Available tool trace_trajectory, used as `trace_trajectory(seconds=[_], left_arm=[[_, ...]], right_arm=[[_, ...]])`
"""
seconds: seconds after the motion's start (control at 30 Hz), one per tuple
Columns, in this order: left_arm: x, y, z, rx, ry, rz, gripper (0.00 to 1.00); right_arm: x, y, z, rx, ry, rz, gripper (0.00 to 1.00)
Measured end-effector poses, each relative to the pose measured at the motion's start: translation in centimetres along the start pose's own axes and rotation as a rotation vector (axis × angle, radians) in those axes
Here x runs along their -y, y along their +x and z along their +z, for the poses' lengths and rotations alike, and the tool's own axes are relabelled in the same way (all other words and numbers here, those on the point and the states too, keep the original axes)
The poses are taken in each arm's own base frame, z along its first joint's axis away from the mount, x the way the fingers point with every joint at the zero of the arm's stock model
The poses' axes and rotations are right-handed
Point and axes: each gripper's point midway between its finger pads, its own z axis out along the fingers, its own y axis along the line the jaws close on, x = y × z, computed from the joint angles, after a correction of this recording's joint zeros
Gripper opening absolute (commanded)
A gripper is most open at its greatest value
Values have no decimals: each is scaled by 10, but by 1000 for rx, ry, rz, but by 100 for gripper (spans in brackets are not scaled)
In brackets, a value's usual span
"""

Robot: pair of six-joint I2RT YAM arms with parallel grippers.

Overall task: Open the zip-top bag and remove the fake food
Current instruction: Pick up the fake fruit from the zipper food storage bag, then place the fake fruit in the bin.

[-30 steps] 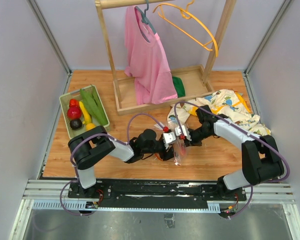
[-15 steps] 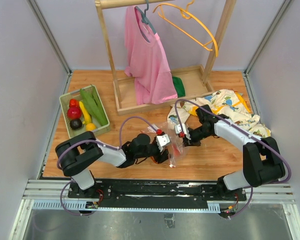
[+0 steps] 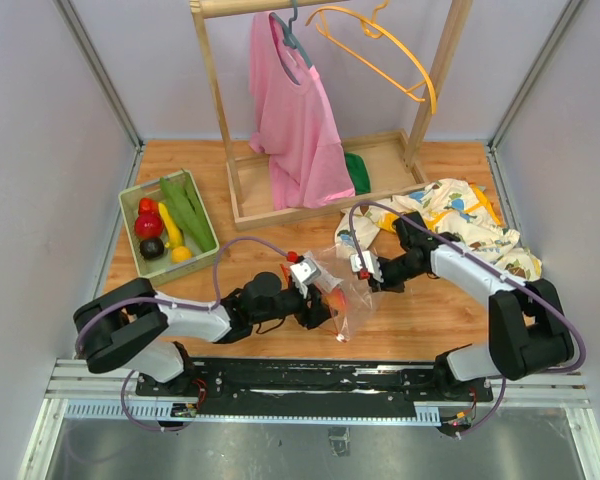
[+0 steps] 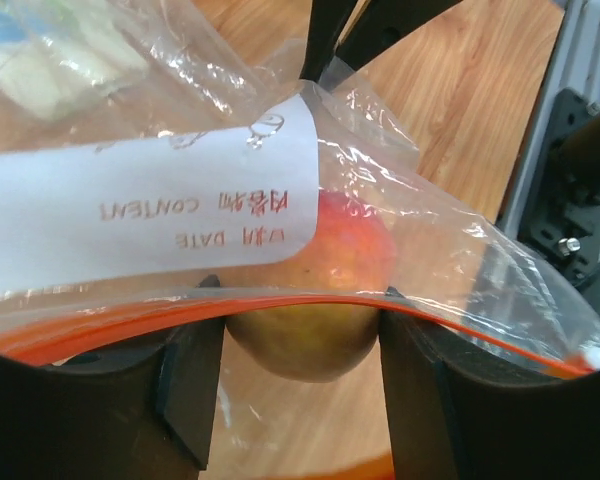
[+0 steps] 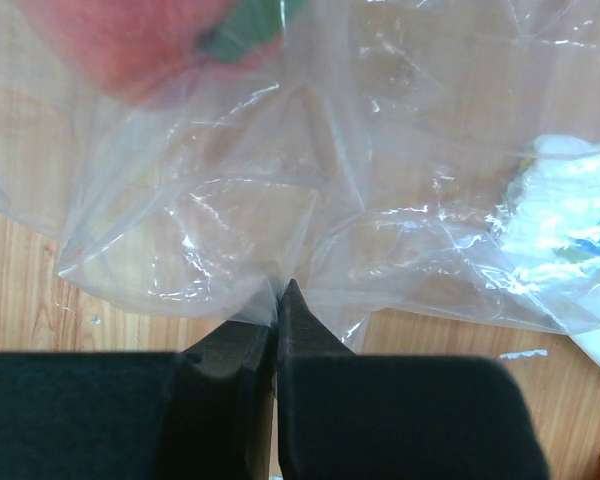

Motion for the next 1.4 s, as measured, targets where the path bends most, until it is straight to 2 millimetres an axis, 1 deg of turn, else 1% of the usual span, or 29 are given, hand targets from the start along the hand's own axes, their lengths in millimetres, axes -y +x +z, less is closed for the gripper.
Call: trace_trajectory(seconds=[0.17,0.27,0.37,0.53,0.57,0.63,0.73,0.83,0.93,1.0,1.03,1.1,1.17,1.3,1.37,1.4], left_arm=[[1,-7,-22,49,-23,-155,11],[-3,-13,-38,88,-41,-267,10],[-5,-19,-49,111,-54,-354,8],[-5,-27,-62,120,-66,-467,6],[-5,-26,-64,112,-73,-488,4],[-8,-24,-68,85,-97,-536,3],[-10,-30,-73,51,-134,-587,1],[-10,-47,-80,40,-167,-619,1],[-14,-66,-92,57,-199,-638,1],[-25,-79,-105,72,-250,-662,1],[-26,-80,-106,75,-256,-664,1],[-35,-87,-117,72,-306,-674,0],[-42,-98,-126,70,-353,-671,0],[-61,-141,-153,128,-470,-615,0],[-77,-162,-170,168,-547,-580,0],[-85,-167,-176,181,-582,-570,0]], right_arm=[[3,3,-1,-11,24,0,1],[3,4,-2,-16,38,12,1],[5,7,-5,-24,54,27,1],[10,12,-10,-30,86,54,1],[11,13,-11,-30,91,59,1],[12,14,-12,-32,97,67,1],[12,16,-13,-34,101,75,1],[13,17,-13,-36,105,79,1],[13,18,-14,-38,108,84,1],[14,18,-14,-39,109,85,1],[14,18,-14,-39,110,85,1],[14,18,-15,-39,112,88,1],[14,19,-15,-39,114,91,1],[15,20,-16,-39,120,101,1],[15,20,-16,-39,121,104,1],[15,20,-16,-39,122,106,1]])
